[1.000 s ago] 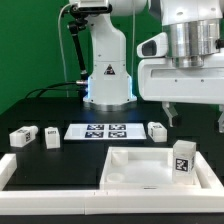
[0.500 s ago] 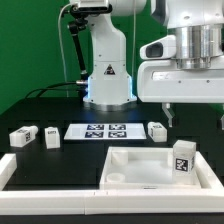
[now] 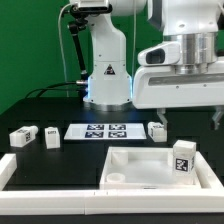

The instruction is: Assemble square table

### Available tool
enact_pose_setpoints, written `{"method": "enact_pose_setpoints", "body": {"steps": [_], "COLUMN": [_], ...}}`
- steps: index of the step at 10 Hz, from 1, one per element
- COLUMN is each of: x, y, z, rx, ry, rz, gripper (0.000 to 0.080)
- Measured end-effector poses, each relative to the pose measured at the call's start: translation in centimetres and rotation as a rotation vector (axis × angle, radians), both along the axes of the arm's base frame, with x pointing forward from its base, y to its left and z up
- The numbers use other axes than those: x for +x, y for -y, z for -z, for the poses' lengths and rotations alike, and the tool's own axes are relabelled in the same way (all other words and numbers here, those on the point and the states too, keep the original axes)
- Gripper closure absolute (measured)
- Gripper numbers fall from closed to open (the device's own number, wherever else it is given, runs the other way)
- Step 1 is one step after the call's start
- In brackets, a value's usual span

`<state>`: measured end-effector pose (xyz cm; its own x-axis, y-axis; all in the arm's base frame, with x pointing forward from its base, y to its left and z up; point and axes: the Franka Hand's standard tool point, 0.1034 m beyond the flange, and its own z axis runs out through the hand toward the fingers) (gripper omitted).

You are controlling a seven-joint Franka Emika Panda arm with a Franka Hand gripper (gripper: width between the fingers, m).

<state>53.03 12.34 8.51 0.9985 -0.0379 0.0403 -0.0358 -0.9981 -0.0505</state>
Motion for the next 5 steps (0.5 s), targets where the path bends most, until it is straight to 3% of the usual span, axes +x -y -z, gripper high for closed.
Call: {"method": "enact_pose_setpoints", "body": {"steps": [2,5], "x": [-3.4,-4.1], "y": [-0.4,-0.4], "z": [1.1,1.5], "rx": [-0.018,-0.032], "ry": [-0.009,-0.011], "rz": [-0.093,-0.207], "gripper": [0.0150,0.0150]}}
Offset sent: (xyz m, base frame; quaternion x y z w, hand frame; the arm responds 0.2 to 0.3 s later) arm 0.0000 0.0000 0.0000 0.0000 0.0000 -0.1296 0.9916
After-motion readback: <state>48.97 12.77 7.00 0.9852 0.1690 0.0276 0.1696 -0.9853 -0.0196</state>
